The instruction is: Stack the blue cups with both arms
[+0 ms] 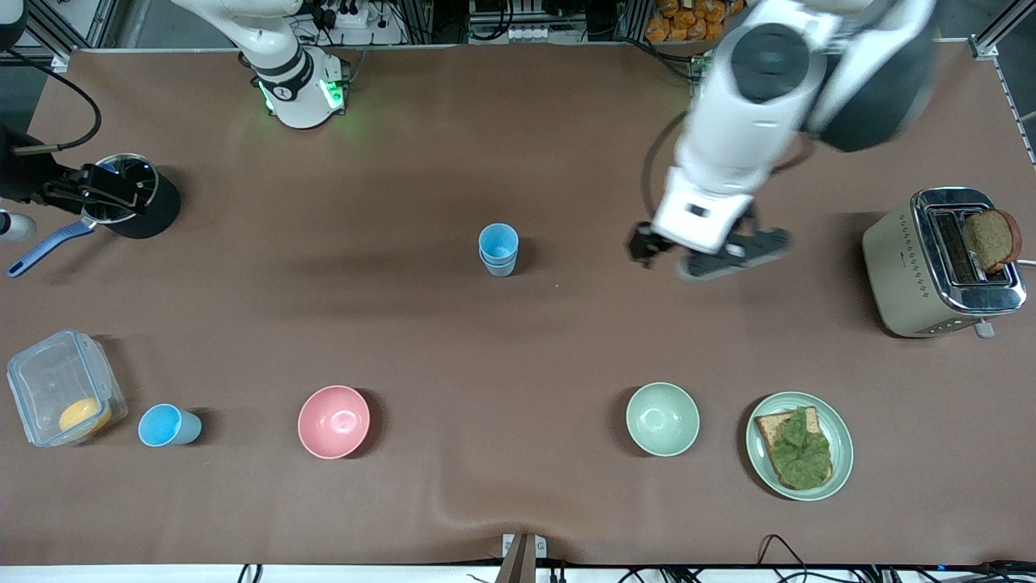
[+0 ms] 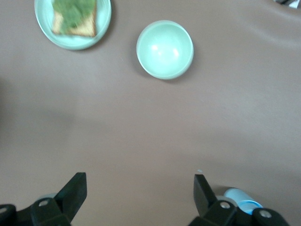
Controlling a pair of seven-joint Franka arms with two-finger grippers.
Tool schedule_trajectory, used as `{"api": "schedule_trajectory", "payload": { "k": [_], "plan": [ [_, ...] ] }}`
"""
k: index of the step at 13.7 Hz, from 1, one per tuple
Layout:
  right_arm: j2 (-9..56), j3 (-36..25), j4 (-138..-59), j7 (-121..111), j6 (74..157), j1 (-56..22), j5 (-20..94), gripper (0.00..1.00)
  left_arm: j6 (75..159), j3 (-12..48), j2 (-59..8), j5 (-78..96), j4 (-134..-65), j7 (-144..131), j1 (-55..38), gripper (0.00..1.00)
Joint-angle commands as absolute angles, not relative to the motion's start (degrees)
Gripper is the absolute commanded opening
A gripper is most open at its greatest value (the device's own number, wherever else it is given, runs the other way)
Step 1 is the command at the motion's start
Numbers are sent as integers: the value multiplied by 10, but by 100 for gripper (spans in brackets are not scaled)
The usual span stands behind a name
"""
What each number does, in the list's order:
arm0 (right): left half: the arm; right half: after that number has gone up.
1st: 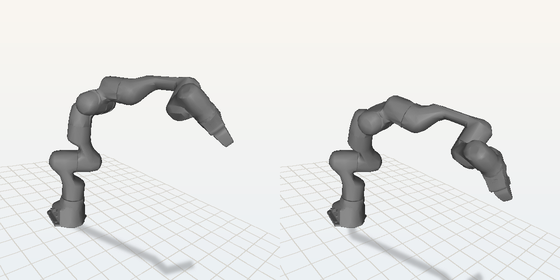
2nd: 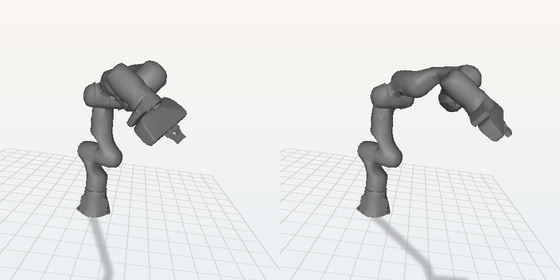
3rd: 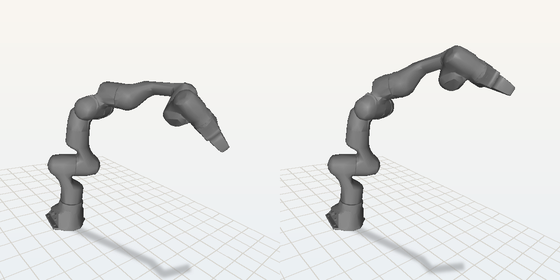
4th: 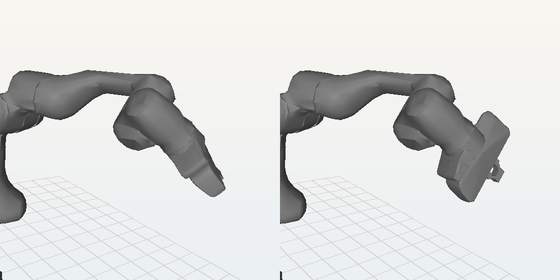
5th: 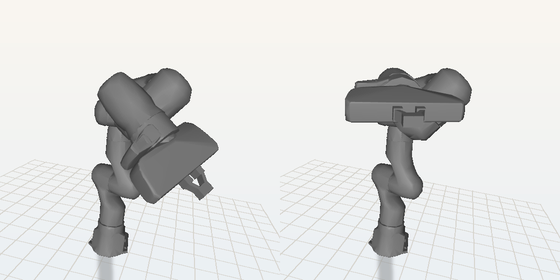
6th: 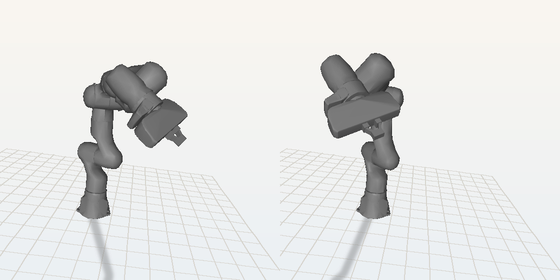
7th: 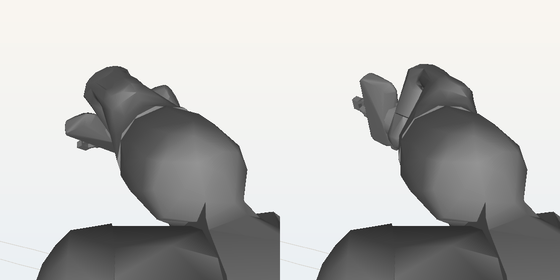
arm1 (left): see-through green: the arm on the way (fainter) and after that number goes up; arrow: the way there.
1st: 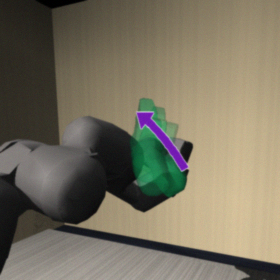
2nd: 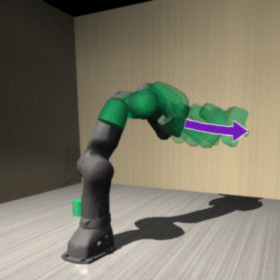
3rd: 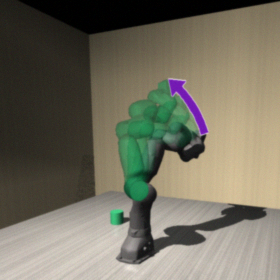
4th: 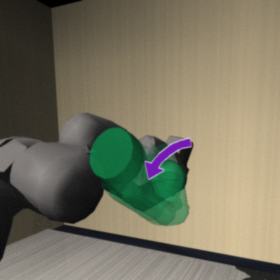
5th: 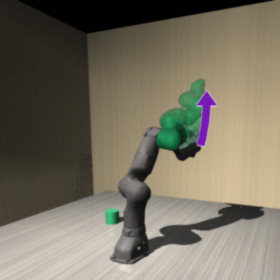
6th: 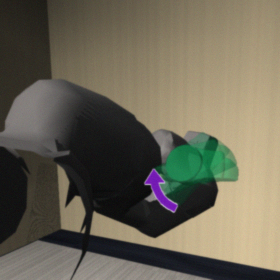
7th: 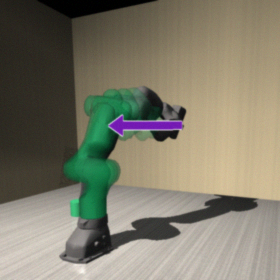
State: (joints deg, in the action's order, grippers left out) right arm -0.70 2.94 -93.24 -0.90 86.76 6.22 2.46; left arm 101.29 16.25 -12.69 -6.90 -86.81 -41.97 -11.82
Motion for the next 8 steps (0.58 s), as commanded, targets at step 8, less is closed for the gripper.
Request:
{"api": "schedule_trajectory", "payload": {
  "k": [8],
  "plan": [
    [-14, 33, -947, -28, 884, 58, 3, 100, 933, 171, -117, -55, -822, -276, 0, 100]
  ]
}}
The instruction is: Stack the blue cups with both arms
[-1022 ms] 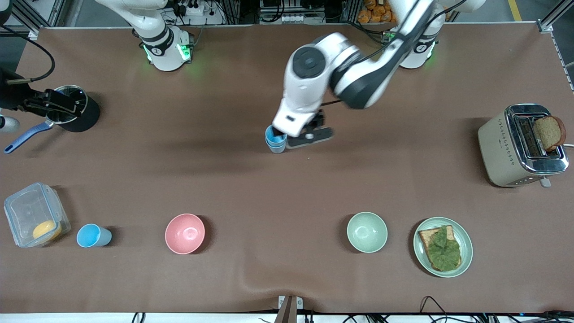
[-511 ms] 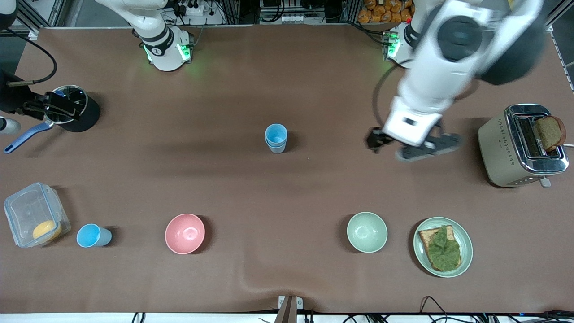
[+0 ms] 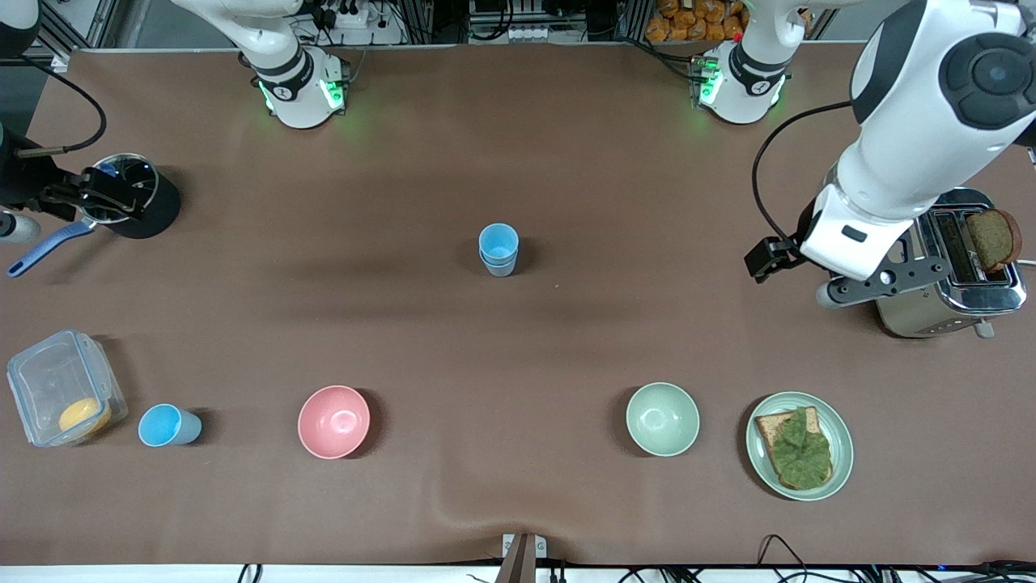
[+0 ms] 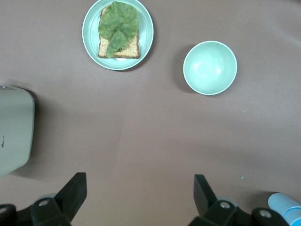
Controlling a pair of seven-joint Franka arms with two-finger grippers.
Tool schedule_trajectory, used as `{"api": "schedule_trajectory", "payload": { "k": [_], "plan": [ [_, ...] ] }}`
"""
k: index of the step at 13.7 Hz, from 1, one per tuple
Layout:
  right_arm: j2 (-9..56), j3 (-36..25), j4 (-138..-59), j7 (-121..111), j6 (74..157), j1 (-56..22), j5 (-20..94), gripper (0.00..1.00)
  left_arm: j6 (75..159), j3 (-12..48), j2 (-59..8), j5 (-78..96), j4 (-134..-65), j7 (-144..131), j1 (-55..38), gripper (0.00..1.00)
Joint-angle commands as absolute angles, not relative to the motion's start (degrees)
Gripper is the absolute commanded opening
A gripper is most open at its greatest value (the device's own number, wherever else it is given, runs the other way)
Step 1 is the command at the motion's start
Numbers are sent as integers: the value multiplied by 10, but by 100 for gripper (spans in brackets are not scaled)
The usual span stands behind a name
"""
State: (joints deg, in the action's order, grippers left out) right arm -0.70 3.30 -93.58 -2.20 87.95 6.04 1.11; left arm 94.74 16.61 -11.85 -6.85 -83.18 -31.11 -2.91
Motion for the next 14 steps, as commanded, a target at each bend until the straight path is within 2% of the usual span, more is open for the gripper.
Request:
{"api": "schedule_trajectory", "payload": {
  "k": [1, 5, 9, 14],
  "plan": [
    [-14, 33, -947, -28, 884, 58, 3, 100, 933, 170, -107, -32, -823, -251, 14, 100],
    [-14, 33, -947, -28, 884, 58, 3, 100, 929, 81, -85, 28, -834, -136, 12, 100],
    [-14, 33, -947, -28, 884, 58, 3, 100, 922, 72, -49, 9, -868, -116, 16, 100],
    [-15, 33, -947, -28, 884, 58, 3, 100, 933, 59, -34, 3, -874, -113, 7, 100]
  ]
}}
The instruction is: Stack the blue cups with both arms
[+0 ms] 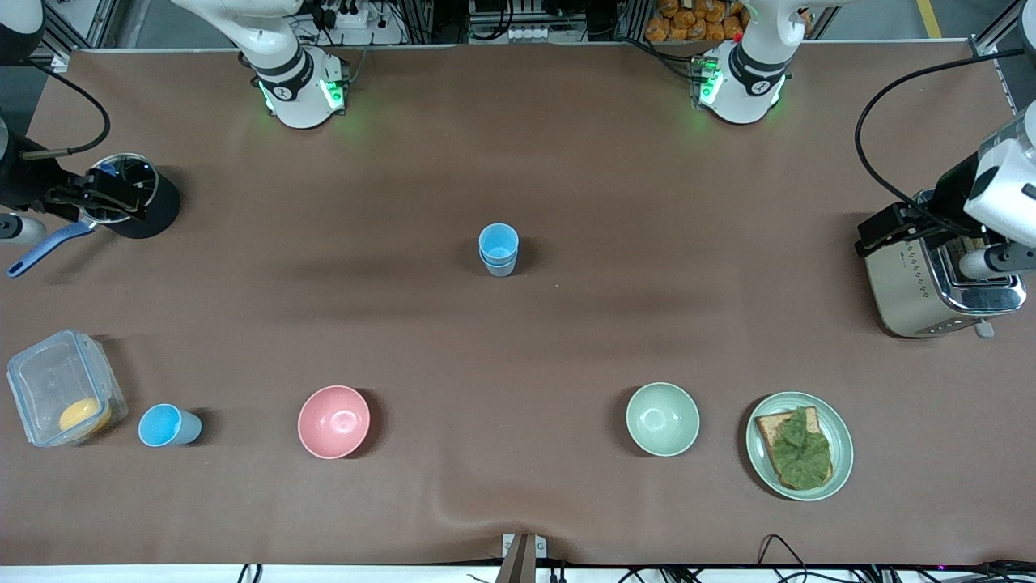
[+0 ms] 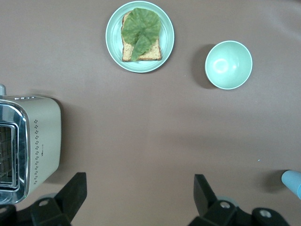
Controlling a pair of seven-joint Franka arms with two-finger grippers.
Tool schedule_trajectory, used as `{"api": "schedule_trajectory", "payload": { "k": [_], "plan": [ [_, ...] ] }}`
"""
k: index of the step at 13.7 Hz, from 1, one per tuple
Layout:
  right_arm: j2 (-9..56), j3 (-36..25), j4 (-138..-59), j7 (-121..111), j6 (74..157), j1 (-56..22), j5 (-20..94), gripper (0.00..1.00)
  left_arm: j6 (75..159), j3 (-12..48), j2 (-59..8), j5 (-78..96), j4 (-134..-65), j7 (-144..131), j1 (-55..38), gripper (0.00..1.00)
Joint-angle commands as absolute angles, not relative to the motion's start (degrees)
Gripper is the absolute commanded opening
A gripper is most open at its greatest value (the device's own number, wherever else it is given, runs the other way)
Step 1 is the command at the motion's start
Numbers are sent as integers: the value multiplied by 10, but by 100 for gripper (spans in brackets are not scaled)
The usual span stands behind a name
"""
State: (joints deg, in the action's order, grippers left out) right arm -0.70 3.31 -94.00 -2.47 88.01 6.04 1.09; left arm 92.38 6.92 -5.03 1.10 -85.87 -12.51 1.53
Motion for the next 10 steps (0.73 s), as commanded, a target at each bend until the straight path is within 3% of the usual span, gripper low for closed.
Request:
{"api": "schedule_trajectory", "payload": {
  "k": [1, 10],
  "plan": [
    [-14, 33, -947, -28, 884, 58, 3, 100, 933, 57, -35, -1, -874, -112, -1, 100],
    [-15, 33, -947, -28, 883, 58, 3, 100, 909, 44, -25, -24, -870, -51, -1, 100]
  ]
}}
